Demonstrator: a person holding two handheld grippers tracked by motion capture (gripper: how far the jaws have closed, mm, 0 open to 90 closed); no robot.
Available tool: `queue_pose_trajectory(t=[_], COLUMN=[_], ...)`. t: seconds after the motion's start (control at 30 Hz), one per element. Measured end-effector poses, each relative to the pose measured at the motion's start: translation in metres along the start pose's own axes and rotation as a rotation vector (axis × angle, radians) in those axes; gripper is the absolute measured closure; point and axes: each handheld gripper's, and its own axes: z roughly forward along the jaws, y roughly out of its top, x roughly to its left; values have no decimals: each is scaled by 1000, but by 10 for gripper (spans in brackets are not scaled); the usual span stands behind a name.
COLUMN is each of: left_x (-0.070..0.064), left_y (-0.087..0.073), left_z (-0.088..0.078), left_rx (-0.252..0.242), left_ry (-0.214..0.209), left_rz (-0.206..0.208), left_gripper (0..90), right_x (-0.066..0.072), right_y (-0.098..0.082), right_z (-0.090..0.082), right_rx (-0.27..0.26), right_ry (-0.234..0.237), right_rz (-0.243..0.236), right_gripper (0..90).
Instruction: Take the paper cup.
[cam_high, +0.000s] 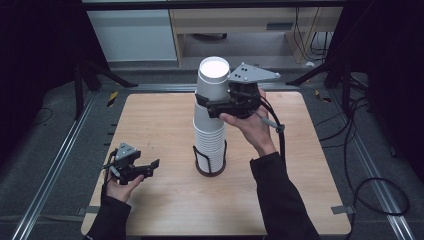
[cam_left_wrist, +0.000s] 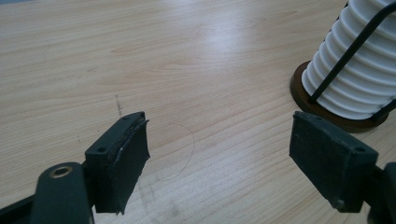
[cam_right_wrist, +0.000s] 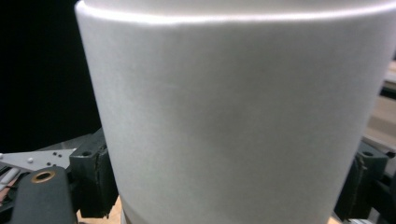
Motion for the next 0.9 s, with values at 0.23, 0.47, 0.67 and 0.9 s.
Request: queue_pose_trajectory(t=[0.23, 0.47, 0.67, 0.9], left_x=[1, -1, -4, -13], left_y=[0, 1, 2, 5], left_z=[-1, -1, -2, -2], left_rx=[5, 4, 2, 15], left_ry=[1, -4, -39, -85], left_rz=[-9, -9, -11, 21], left_gripper=[181, 177, 178, 175], right_x=[-6, -20, -27, -29], right_y=[9, -8, -32, -69], right_z=[-22, -57, -73, -86], right_rx=[-18, 33, 69, 127], right_ry=[-31, -81, -89, -74], right_rz=[-26, -58, -53, -51], right_gripper=[151, 151, 151, 151])
